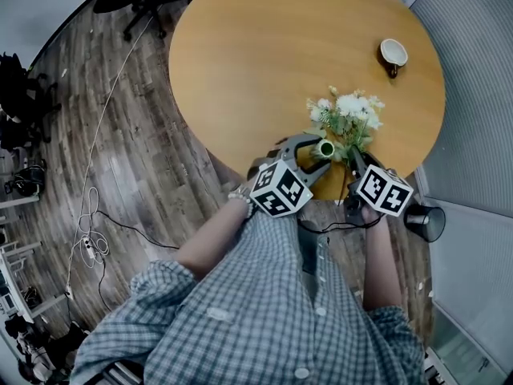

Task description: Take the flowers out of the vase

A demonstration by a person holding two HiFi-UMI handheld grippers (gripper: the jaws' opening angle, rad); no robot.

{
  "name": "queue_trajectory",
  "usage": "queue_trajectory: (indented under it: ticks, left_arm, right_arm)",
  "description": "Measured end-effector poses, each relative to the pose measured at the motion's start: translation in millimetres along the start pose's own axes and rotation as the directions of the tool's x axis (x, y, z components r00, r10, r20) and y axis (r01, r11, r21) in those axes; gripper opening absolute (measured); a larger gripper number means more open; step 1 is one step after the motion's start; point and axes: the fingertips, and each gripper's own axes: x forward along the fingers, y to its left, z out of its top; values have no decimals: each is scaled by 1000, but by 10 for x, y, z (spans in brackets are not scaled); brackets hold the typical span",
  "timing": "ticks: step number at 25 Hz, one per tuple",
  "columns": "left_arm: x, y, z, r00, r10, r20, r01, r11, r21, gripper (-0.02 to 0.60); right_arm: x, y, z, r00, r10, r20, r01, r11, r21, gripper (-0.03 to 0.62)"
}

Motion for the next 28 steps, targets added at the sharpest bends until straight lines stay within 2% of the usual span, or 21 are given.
queue_trajectory:
  ticks: [3, 9, 13, 16, 22, 28]
  left_arm:
    - [12, 3, -3, 1000, 4, 1, -4, 1000, 0, 221]
    - [-6, 16, -3, 1000, 6, 2, -6, 1000, -4, 221]
    - [2, 15, 12, 1000, 4, 3, -4, 1000, -7, 221]
    - [3, 19, 8, 1000, 5, 4, -5, 1000, -7, 221]
    - [21, 19, -4, 1000, 10, 1, -10, 1000, -2, 221]
    - [19, 14, 3, 1000, 25, 1, -25, 1000, 0, 222]
  right_arm:
    - [64, -48, -51, 1000, -19, -18, 19, 1000, -21, 49]
    - [142, -45, -124, 998, -51, -36, 45, 988, -147, 52]
    - [126, -41, -142, 998, -45, -41, 37, 983, -181, 130]
    - [83, -56, -114, 998, -59, -16, 56, 983, -177, 155]
    - [-180, -39, -9, 996, -67, 60, 76, 983, -168, 158]
    - [-616, 52, 112, 988, -41, 146, 59, 991, -119, 158]
